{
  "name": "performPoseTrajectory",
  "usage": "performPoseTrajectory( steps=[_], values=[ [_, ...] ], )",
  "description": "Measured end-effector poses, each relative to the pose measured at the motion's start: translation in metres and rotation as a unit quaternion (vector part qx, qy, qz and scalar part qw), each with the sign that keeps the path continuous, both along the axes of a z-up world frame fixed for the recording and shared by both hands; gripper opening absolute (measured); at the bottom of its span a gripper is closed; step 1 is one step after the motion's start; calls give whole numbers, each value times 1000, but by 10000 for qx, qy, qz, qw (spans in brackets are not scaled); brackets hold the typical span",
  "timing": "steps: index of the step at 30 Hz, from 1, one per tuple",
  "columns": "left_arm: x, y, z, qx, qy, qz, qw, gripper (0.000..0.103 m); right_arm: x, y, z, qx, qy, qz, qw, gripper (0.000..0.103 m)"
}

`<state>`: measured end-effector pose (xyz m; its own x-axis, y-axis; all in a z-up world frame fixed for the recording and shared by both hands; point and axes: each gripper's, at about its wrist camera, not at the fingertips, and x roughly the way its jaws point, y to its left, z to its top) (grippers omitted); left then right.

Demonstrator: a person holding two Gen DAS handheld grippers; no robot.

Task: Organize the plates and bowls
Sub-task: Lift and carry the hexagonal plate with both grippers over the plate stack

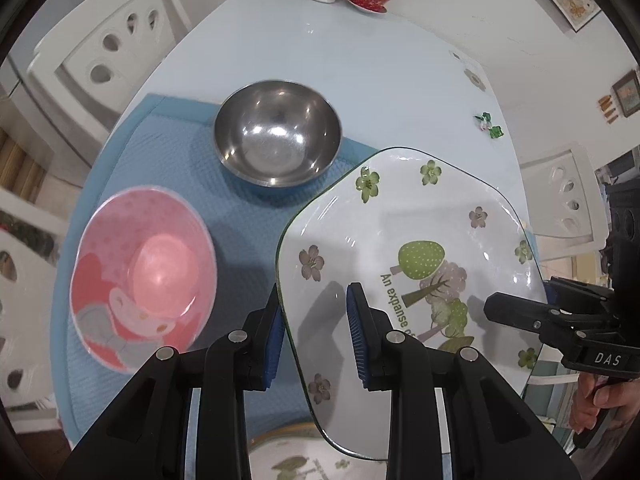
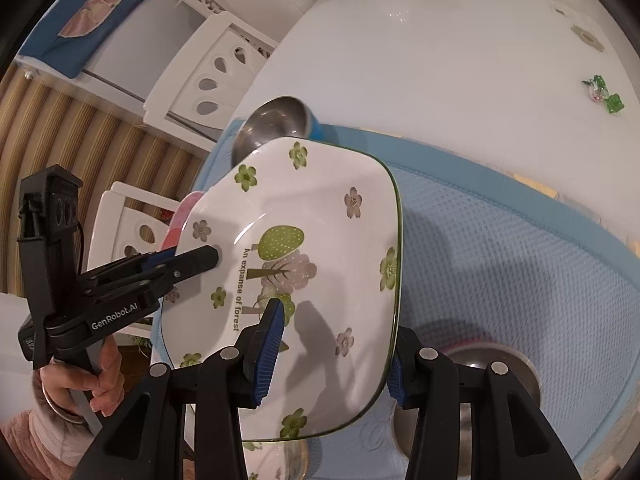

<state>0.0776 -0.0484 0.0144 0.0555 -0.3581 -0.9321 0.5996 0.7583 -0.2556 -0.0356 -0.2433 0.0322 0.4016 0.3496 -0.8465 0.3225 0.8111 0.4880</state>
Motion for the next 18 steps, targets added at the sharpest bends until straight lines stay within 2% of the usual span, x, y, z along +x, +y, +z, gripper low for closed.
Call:
performPoseTrajectory(
  steps=[11, 18],
  values=[
    [-35, 51, 8, -105, -15, 58, 9999, 25, -41, 51, 10, 102, -150, 100, 9998, 45],
    [-55, 84, 12, -216, -1, 103, 9997, 25, -63, 86, 9, 122, -97, 237, 9996, 45]
  ],
)
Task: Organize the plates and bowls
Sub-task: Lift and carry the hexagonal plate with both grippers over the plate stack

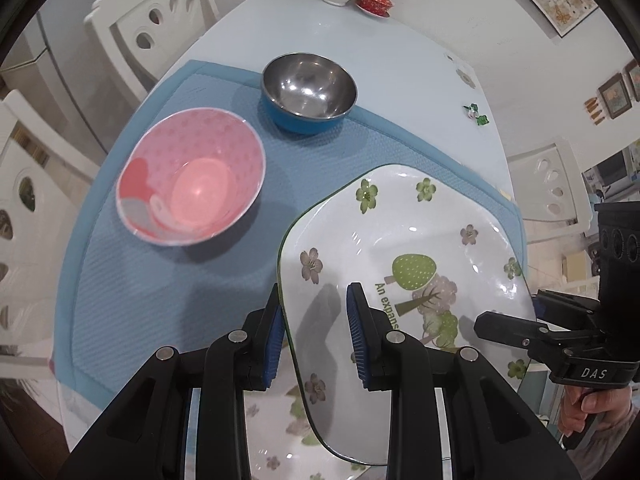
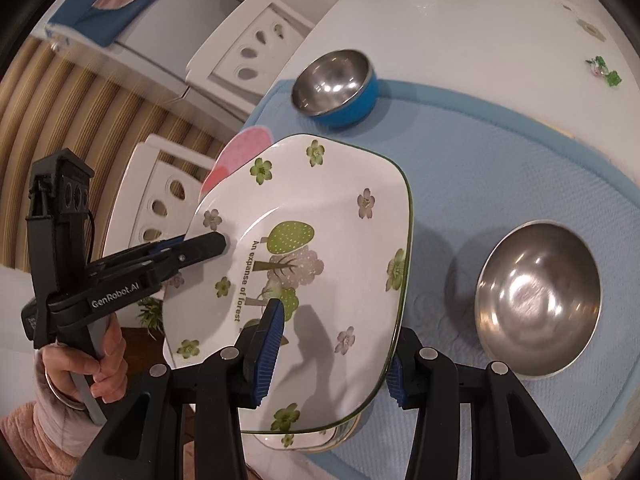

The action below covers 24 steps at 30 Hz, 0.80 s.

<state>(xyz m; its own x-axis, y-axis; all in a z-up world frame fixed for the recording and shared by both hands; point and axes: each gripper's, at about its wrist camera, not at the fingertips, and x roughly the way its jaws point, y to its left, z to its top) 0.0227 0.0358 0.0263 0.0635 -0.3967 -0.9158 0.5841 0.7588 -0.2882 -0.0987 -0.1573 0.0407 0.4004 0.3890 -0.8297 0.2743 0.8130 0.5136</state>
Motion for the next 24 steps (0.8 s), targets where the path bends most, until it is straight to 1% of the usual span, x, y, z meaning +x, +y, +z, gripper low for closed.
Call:
performPoseTrajectory(
  steps=[5, 9, 13, 17, 24],
  values=[
    [-11, 23, 2, -88, -48, -115, 9999, 25, -16, 27, -4, -11, 38, 11, 10000, 45],
    [-19, 38, -2, -65, -30, -310, 9995, 25, -26, 49, -11, 31, 80, -131, 9999, 45],
    [-27, 55, -12, -43, 48, -524, 9986, 25, -40, 72, -25, 180, 131, -392, 9990, 45],
    [-33, 66, -23, -10, 125, -730, 9973, 25, -54, 93, -43, 221, 326, -574, 9976, 45],
    [-46, 74, -34, -77, 132, -1096, 9939, 25, -71, 109, -66, 336, 546, -914, 9937, 45]
  ],
)
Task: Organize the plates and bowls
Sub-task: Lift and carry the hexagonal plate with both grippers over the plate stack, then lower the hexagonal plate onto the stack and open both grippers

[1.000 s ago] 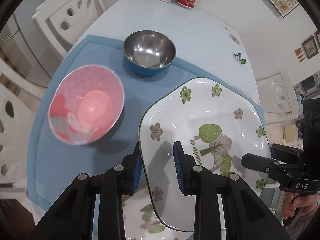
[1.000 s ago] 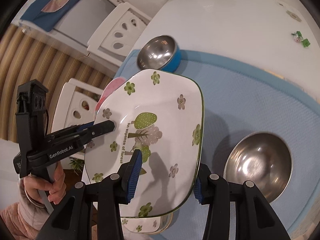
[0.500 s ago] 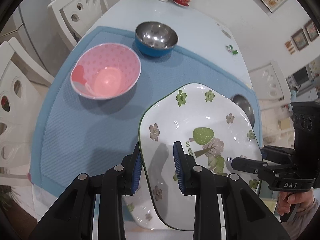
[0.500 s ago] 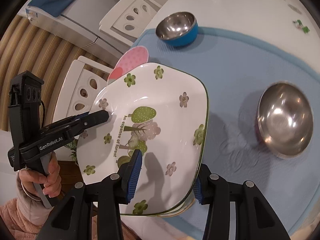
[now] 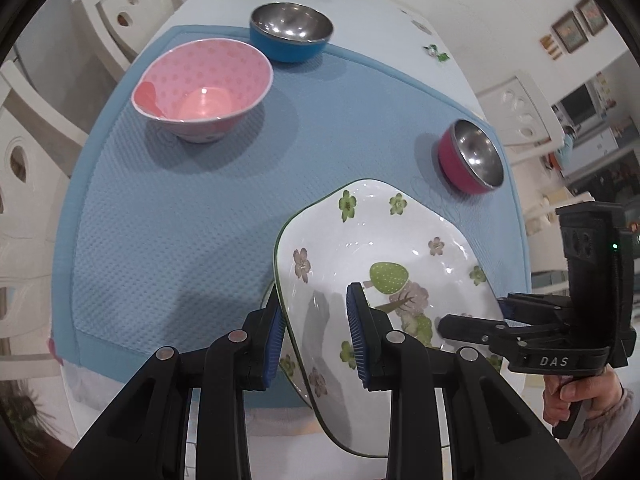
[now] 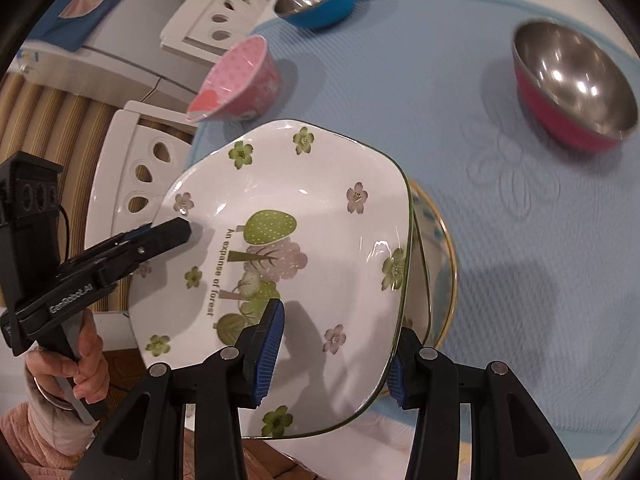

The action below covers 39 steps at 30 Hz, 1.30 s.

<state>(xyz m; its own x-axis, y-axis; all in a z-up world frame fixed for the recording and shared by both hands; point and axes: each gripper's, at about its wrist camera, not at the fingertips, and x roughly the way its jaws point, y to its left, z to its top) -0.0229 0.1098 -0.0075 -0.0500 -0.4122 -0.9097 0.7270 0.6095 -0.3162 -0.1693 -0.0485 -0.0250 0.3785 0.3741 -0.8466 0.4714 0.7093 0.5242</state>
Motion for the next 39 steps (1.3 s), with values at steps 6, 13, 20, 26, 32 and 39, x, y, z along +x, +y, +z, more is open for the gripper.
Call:
performPoseTrajectory(
  steps=[6, 13, 20, 26, 32, 39],
  values=[
    [-6, 6, -18, 92, 120, -86, 9998, 25, -10, 8, -15, 41, 169, -115, 9998, 45],
    [-10, 11, -37, 280, 203, -98, 9994, 25, -14, 12, -28, 57, 302, -160, 9994, 45],
    [-9, 13, -47, 337, 271, -16, 9991, 25, -5, 12, -32, 33, 317, -100, 9994, 45],
    [-8, 10, -61, 481, 420, 83, 9979, 25, 6, 15, -35, -115, 421, -12, 9990, 45],
    [-14, 0, -66, 684, 332, 66, 9971, 26, 7, 4, -35, -50, 428, -170, 9989, 45],
    [-17, -12, -69, 886, 203, 69, 9958, 26, 21, 3, -33, -299, 685, -38, 9972, 45]
  ],
)
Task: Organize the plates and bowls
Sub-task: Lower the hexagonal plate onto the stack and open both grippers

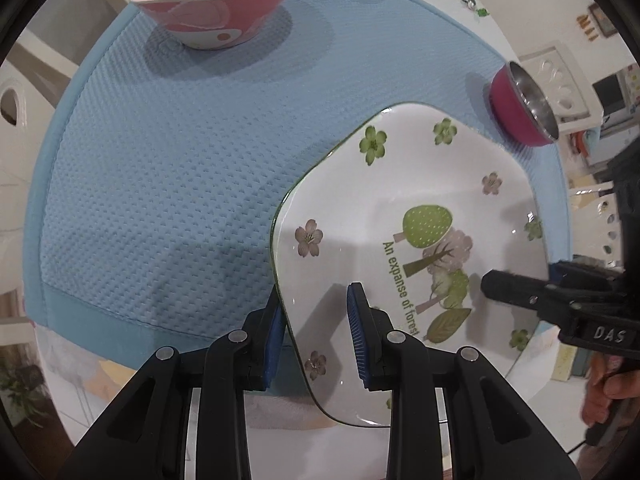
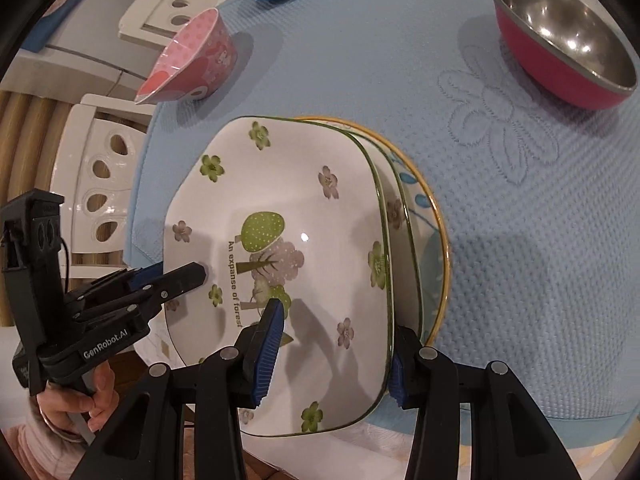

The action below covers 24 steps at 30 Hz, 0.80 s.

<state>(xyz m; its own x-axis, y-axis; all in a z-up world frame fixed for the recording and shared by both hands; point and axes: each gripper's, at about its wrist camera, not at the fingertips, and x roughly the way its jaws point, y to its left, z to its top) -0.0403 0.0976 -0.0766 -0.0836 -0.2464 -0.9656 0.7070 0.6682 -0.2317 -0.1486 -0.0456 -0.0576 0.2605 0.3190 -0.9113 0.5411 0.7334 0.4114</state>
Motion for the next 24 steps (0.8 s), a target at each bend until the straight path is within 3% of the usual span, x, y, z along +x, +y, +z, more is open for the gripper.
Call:
performPoseTrajectory(
  steps=[5, 10, 19, 24],
  values=[
    [-3, -7, -2, 111, -22, 15, 9999, 28, 11, 5, 4, -263, 339, 203, 9989, 45],
    [-4, -13, -2, 203, -13, 10, 9998, 28, 16, 4, 5, -227, 490, 179, 9984, 45],
    [-7, -32, -3, 444, -124, -58, 9989, 29, 12, 0, 10, -292, 545, 131, 9980, 45],
    [-9, -41, -4, 489, -107, -15, 9987, 30, 4, -5, 20, -735, 723, 178, 9945, 51]
  ],
)
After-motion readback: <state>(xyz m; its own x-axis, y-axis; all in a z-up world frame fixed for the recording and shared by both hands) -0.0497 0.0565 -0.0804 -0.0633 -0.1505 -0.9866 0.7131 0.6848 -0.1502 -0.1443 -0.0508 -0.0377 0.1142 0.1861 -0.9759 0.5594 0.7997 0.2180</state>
